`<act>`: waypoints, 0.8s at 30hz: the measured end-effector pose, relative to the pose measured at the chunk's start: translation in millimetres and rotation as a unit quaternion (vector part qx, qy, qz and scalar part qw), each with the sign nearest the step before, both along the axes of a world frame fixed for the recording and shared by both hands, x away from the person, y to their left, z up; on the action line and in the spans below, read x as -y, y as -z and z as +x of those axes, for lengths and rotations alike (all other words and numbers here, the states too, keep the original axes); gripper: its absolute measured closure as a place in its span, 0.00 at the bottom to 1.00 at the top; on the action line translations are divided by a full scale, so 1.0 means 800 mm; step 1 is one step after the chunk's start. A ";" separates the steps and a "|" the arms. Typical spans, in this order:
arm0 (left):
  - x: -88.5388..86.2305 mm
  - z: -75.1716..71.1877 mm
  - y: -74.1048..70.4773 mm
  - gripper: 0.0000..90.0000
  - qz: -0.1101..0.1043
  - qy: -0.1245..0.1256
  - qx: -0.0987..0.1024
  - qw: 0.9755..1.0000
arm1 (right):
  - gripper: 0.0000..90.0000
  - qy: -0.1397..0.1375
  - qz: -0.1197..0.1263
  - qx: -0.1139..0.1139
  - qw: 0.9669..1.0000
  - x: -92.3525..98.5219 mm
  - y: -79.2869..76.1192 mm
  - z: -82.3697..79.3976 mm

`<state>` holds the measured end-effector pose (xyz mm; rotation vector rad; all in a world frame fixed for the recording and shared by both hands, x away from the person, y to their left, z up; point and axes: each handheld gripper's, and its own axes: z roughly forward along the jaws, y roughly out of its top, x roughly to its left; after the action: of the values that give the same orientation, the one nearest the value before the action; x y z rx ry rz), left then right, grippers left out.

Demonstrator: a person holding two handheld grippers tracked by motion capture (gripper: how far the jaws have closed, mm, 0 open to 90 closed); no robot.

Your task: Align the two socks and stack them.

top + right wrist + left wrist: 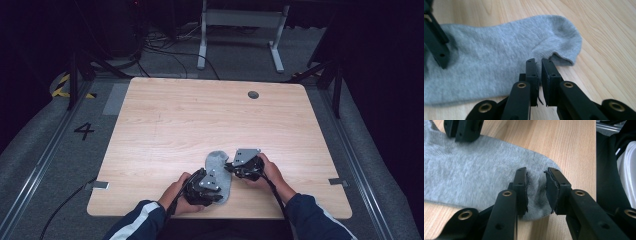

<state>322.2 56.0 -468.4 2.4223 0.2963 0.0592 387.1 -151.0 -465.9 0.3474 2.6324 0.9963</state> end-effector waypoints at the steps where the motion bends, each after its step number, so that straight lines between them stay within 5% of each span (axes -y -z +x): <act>1: 0.000 0.000 0.000 0.79 0.000 0.000 0.000 1.000 | 0.93 0.006 -0.003 0.004 1.000 0.003 -0.001 0.001; 3: 0.000 0.000 0.000 0.79 0.000 -0.002 -0.002 1.000 | 0.93 0.014 0.000 0.000 1.000 0.007 -0.004 0.003; 8: 0.000 0.002 0.000 0.79 -0.002 0.001 -0.005 1.000 | 0.88 0.036 0.056 0.013 0.998 0.013 -0.026 0.004; 12: 0.000 0.001 0.001 0.79 -0.006 0.000 -0.006 1.000 | 0.89 0.016 0.091 0.022 0.995 0.002 -0.033 0.002; 17: -0.001 0.002 0.001 0.79 -0.005 0.007 -0.007 1.000 | 0.90 0.012 0.046 0.021 0.999 -0.018 -0.010 0.011; 23: -0.001 0.002 0.002 0.80 -0.012 0.013 -0.015 1.000 | 0.93 0.063 0.007 0.013 0.998 -0.005 0.008 0.033; 24: -0.001 0.001 0.003 0.80 -0.012 0.012 -0.015 1.000 | 0.94 0.081 0.015 0.001 0.997 0.000 0.013 0.039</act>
<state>323.3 56.8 -470.4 2.4032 0.2807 0.0097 418.2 -151.2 -476.3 0.5571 2.5410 0.9829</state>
